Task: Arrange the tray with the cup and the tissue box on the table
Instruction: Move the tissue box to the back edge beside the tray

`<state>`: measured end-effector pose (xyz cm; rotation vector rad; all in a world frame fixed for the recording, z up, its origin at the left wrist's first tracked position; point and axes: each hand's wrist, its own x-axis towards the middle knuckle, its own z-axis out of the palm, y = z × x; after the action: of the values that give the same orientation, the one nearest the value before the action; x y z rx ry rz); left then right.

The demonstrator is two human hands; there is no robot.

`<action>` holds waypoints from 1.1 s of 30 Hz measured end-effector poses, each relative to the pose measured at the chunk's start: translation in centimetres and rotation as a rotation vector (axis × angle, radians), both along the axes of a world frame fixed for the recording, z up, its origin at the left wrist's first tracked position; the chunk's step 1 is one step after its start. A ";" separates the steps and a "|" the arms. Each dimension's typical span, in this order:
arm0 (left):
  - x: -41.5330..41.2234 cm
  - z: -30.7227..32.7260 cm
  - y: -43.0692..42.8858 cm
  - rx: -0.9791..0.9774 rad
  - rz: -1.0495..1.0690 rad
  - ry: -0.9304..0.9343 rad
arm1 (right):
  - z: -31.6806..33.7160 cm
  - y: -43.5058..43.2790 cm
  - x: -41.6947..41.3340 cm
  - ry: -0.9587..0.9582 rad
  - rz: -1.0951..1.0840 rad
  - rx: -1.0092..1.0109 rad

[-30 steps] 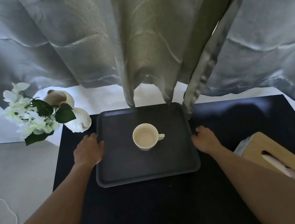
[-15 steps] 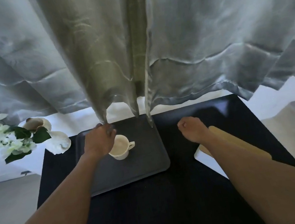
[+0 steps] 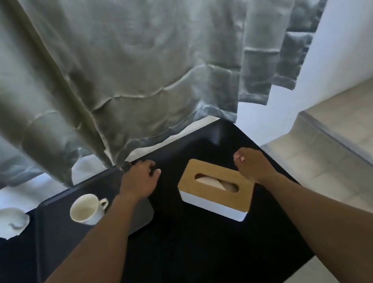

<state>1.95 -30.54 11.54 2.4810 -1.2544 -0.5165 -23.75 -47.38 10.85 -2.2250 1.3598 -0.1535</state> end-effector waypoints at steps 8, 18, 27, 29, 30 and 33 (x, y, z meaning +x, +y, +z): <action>-6.6 -1.6 -3.7 0.140 -0.058 0.065 | -2.6 1.1 -7.9 0.012 -0.267 0.240; -8.2 -3.6 -5.5 0.262 -0.012 0.107 | -5.3 2.5 -6.7 -0.067 -0.438 0.612; -7.3 -5.3 -6.3 0.277 -0.007 0.194 | -6.6 2.2 -4.5 -0.062 -0.417 0.744; -7.2 -5.5 -6.3 0.263 -0.008 0.215 | -6.7 2.1 -4.2 -0.073 -0.428 0.780; -7.1 -5.6 -6.4 0.261 -0.003 0.228 | -7.0 2.0 -3.9 -0.073 -0.435 0.791; -7.2 -5.8 -6.5 0.250 0.029 0.251 | -7.3 2.1 -3.6 -0.080 -0.455 0.809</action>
<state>-5.24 -37.08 5.71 2.5261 -1.1111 -0.9971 -27.33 -45.26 3.54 -1.2252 1.5102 0.1322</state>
